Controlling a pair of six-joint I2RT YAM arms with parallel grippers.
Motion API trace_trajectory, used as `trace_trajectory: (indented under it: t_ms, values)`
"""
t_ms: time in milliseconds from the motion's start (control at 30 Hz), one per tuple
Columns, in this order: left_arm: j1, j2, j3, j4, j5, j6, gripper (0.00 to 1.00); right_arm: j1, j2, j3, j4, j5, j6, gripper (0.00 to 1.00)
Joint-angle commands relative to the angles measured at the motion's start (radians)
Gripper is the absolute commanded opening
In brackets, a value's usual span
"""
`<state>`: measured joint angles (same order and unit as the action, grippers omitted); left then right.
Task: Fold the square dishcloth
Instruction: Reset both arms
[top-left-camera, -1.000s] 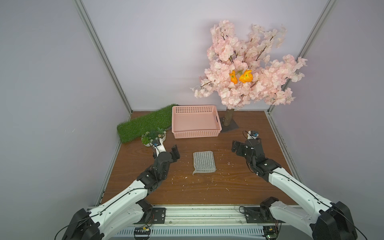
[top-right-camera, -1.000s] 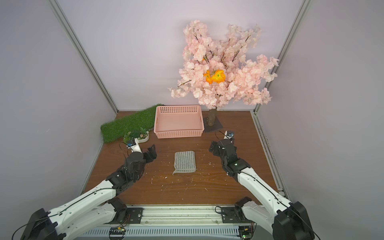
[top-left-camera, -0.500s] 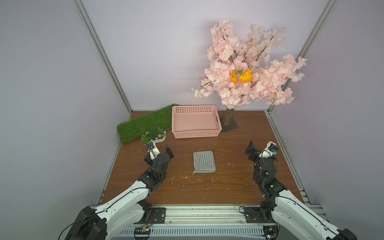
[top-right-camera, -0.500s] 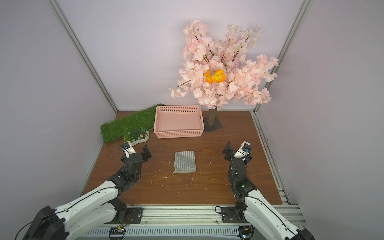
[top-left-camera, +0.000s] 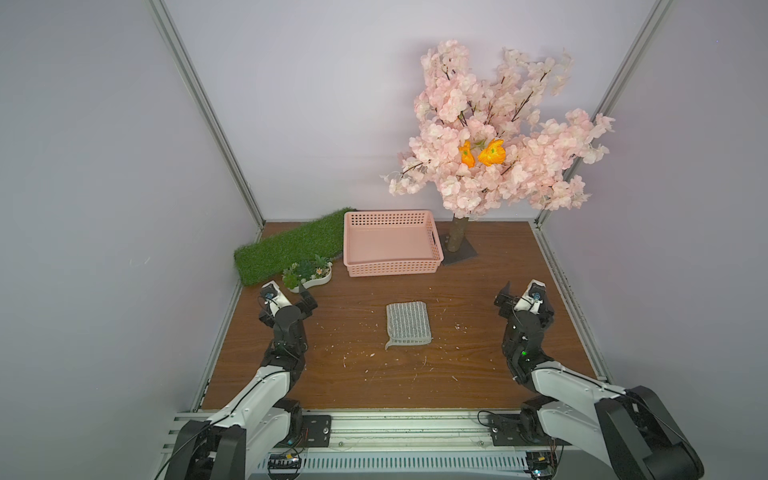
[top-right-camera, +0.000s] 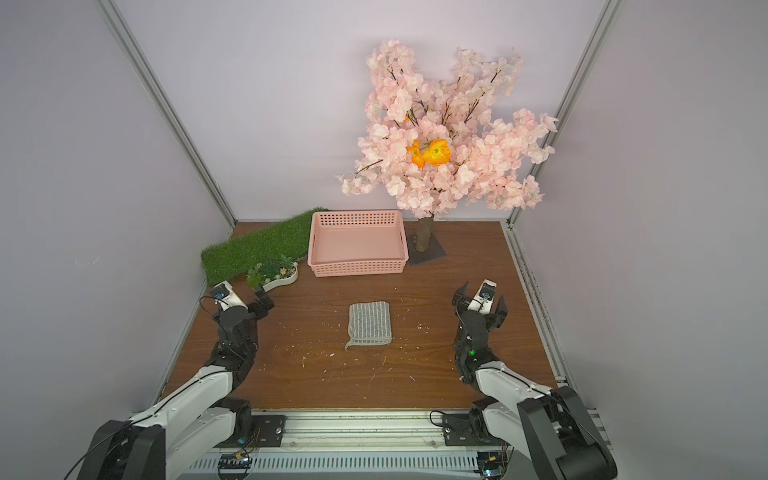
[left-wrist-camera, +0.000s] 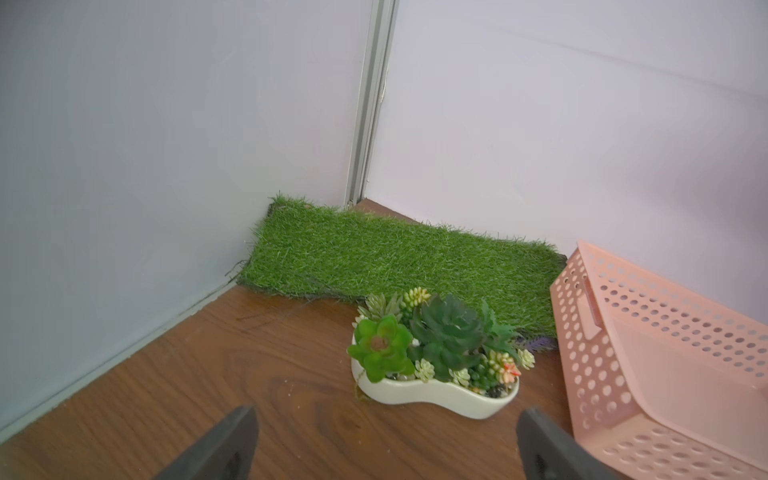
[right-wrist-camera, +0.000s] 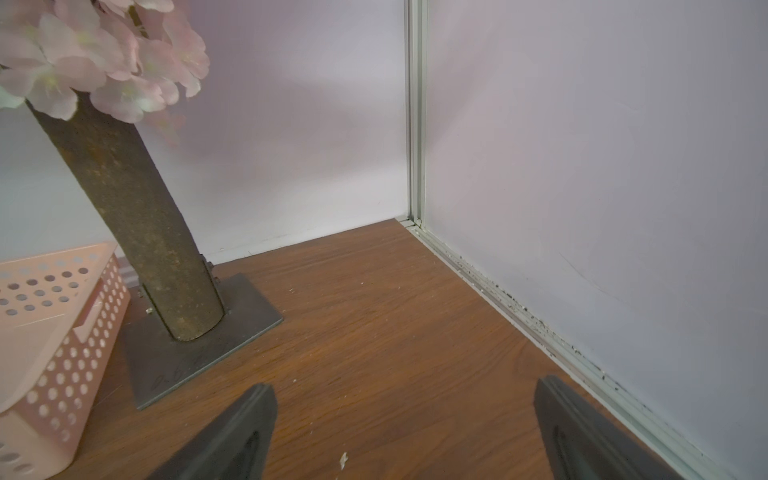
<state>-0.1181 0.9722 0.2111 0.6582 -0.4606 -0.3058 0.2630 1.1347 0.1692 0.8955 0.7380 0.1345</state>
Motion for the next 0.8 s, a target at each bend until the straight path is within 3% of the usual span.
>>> trace_trajectory:
  t_ms: [0, 400, 567, 600, 700, 767]
  values:
    - [0.015, 0.005, 0.004, 0.107, 0.087, 0.103, 0.99, -0.027, 0.057, -0.001, 0.180, -0.066, -0.071, 0.99]
    - [0.020, 0.063, -0.006, 0.167, 0.125, 0.170, 0.99, -0.150, 0.320, -0.039, 0.520, -0.300, -0.093, 0.99]
    - [0.022, 0.100, -0.018, 0.220, 0.158, 0.211, 0.99, -0.189, 0.374, -0.022, 0.520, -0.447, -0.097, 0.99]
    - [0.022, 0.106, -0.018, 0.226, 0.163, 0.224, 0.99, -0.202, 0.407, -0.025, 0.577, -0.463, -0.088, 0.99]
    - [0.023, 0.140, -0.029, 0.268, 0.180, 0.260, 0.99, -0.210, 0.374, 0.003, 0.450, -0.482, -0.083, 0.99]
    - [0.026, 0.179, -0.035, 0.315, 0.198, 0.283, 0.99, -0.209, 0.397, -0.007, 0.514, -0.480, -0.086, 0.99]
